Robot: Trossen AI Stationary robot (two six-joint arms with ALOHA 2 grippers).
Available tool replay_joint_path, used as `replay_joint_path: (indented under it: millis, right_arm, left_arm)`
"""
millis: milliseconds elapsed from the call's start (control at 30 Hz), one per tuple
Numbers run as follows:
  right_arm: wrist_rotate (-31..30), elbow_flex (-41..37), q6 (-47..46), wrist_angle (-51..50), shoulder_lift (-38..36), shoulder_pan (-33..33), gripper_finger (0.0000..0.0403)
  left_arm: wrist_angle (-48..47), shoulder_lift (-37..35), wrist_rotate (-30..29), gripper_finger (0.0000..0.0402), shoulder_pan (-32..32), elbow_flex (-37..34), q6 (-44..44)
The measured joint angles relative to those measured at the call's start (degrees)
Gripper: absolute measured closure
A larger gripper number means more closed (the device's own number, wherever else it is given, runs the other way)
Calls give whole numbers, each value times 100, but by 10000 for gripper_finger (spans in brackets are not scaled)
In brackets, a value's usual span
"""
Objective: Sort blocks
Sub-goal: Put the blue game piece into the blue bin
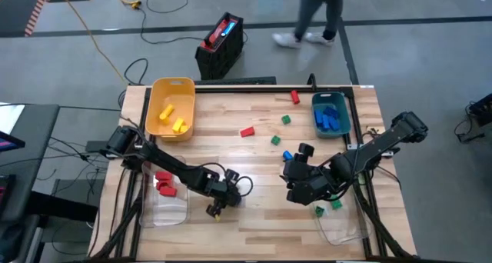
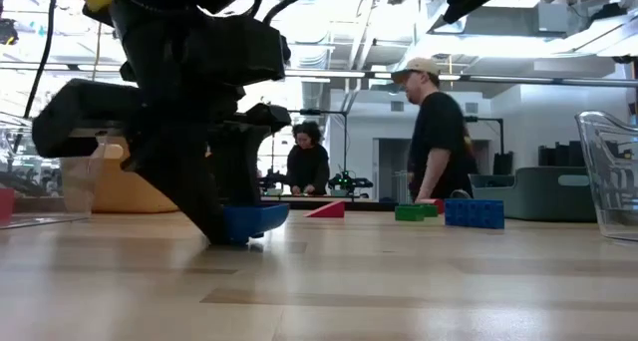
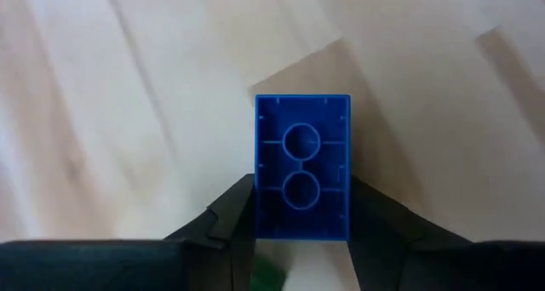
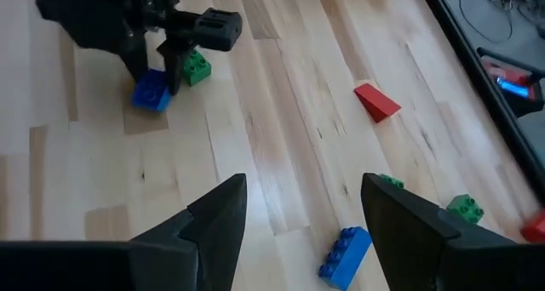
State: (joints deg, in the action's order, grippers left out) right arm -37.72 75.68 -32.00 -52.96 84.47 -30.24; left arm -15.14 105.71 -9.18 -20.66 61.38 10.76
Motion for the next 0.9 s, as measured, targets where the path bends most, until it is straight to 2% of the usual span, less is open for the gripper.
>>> replay_joint_path:
  millis: [133, 267, 433, 567, 900]
  right_arm:
    - [-4, 0, 762, 334, 85, -38, 159]
    - [-216, 0, 2545, 1284, 521, -309, 159]
    - [-769, -2, 4375, 2194, 1329, -522, 159]
    - [-1027, 5, 4748, 2413, 1685, -430, 159]
    - [-847, 383, 5861, 2720, 2106, -293, 168]
  left_arm:
    - [-55, -213, -119, 268, 134, -11, -31]
    - [73, -674, 15, 268, 309, -21, -32]
    - [1451, -1224, 638, 268, 446, -467, 9]
    - [2158, -1320, 1108, 268, 546, -699, -113]
    - [2580, -1320, 2495, 268, 971, -699, -828]
